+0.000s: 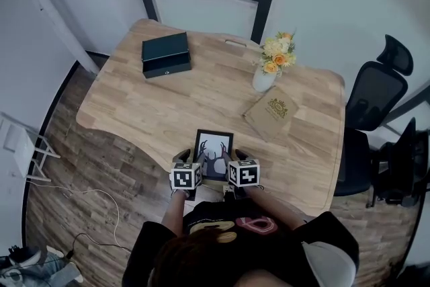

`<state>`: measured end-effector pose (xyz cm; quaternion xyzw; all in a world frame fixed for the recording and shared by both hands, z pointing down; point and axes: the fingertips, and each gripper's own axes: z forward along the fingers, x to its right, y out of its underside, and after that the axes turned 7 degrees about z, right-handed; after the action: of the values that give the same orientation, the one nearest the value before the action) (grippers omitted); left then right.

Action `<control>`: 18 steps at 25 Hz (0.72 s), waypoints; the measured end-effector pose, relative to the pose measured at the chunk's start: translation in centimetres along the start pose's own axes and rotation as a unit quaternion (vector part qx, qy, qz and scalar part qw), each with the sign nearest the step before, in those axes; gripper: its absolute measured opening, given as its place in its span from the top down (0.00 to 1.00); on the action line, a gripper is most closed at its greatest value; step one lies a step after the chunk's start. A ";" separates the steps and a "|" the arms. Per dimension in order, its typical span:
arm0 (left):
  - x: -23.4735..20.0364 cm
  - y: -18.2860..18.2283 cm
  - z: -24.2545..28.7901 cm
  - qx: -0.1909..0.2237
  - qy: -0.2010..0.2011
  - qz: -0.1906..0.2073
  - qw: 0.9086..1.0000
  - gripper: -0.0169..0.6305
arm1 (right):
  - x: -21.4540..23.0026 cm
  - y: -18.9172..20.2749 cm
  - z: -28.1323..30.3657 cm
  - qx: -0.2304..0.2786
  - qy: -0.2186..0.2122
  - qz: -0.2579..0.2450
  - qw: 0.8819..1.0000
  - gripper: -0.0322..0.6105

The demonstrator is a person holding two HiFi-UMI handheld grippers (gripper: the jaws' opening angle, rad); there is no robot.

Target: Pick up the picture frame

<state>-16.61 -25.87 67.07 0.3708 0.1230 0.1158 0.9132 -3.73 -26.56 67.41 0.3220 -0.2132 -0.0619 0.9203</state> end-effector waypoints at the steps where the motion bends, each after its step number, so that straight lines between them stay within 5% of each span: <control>1: -0.3 0.1 0.2 -0.006 -0.004 0.001 1.000 0.65 | 0.0 0.1 0.3 -0.005 0.001 0.001 1.000 0.69; 18: -1.7 2.0 3.7 -0.089 0.013 -0.028 0.996 0.65 | 1.1 2.0 3.7 -0.092 0.020 0.022 0.995 0.67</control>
<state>-17.31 -27.36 71.31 0.2830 0.1343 0.1051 0.9438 -4.37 -27.39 71.65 0.2322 -0.1955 -0.0546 0.9513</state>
